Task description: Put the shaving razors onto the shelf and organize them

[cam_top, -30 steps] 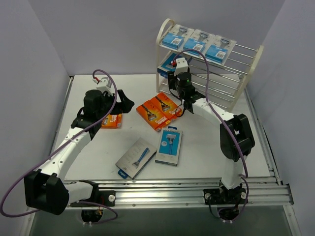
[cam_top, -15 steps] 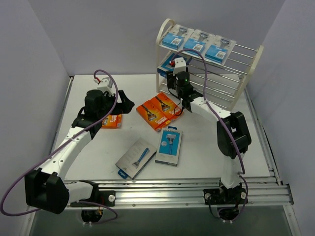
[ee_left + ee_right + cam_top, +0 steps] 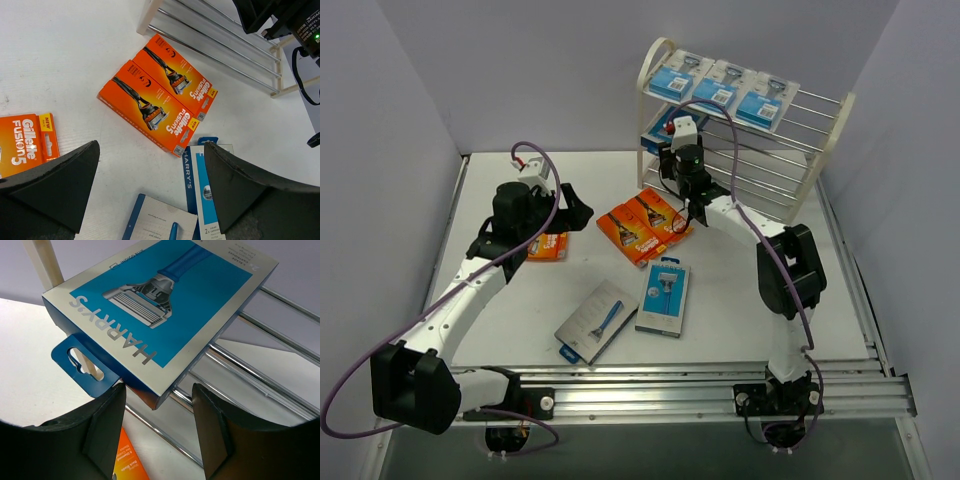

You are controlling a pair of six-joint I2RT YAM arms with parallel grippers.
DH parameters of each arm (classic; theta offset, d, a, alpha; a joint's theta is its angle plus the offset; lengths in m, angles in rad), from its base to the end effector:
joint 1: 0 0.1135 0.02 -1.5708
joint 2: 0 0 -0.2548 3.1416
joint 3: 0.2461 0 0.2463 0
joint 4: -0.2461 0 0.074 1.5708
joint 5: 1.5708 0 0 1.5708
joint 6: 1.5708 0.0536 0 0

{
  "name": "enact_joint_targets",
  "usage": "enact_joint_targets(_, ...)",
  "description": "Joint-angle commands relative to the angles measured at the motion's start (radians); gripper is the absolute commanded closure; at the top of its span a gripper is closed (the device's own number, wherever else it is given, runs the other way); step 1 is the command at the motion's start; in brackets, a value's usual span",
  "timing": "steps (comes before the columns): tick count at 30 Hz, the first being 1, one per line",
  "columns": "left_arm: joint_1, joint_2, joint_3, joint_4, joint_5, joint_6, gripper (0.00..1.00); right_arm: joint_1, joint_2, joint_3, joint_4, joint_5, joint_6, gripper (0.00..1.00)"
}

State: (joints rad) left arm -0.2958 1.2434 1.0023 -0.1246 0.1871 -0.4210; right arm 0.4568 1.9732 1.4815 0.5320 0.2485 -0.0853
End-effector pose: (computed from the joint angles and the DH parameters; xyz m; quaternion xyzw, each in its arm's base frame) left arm 0.2866 -0.0978 0.3107 0.0015 0.8220 -0.2700 0.5014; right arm 0.4407 0.2019 0.2931 -0.0979 0.6862 0.0478 0.7192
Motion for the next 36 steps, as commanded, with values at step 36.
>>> enact_joint_targets(36,-0.005,-0.051,0.025,0.036,-0.008,0.002,0.06,0.025,-0.151,-0.079,0.052,0.043,-0.016,0.29)
